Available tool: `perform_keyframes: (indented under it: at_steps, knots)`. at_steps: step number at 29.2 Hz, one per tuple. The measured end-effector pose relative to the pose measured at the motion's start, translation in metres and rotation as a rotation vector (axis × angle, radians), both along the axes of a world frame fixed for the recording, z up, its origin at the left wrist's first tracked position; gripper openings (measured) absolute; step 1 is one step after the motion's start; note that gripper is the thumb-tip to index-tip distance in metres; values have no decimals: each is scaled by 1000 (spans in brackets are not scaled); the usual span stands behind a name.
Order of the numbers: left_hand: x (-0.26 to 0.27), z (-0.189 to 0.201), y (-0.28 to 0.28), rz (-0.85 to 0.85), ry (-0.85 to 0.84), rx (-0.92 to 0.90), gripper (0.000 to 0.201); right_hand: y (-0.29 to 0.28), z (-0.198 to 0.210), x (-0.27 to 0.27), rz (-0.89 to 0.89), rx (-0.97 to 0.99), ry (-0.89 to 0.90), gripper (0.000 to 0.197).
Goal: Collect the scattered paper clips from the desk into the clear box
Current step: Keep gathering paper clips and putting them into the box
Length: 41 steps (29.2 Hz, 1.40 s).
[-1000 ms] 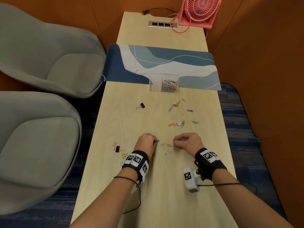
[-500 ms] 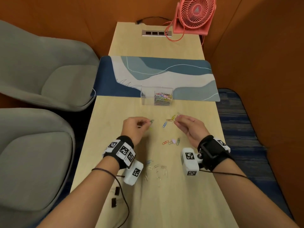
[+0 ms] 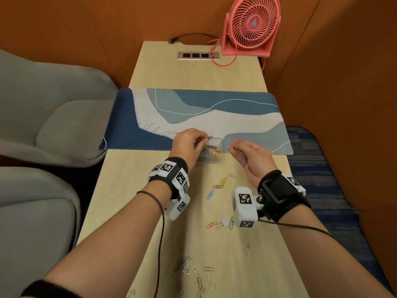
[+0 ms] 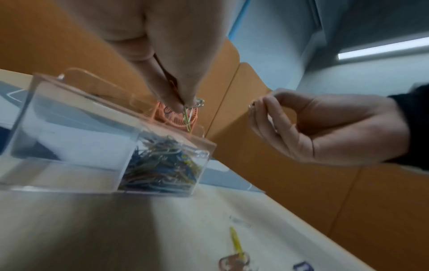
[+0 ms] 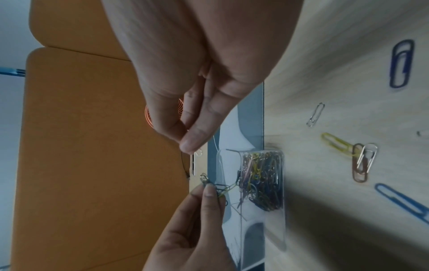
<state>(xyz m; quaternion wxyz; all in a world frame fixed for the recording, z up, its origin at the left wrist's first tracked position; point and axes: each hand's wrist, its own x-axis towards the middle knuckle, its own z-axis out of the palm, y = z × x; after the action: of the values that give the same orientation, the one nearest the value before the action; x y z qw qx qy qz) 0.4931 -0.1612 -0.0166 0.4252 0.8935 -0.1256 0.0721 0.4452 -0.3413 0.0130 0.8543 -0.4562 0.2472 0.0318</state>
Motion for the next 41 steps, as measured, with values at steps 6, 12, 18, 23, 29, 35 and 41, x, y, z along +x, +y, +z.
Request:
perform_keyframes:
  at_steps: [6,12,18,23,29,35,41]
  knots:
    - [1,-17,-3,-124,-55,125,8,2,-17,4,-2,-118,8,14]
    - [5,-16,-3,-58,19,174,15,5,-19,9,-30,-241,16,13]
    - [7,-10,-4,-91,46,267,18,10,-16,13,-100,-169,8,16]
    - [6,-5,1,-51,84,96,18,15,-15,20,-3,-448,-32,12]
    - [-11,-9,21,31,-37,-69,12,21,-12,37,281,-1178,-273,10]
    - [-37,-24,44,53,-102,-73,13,32,-14,46,511,-1521,-300,22]
    - [-62,-41,51,-20,-73,-12,15,29,-6,31,450,-1477,-334,28]
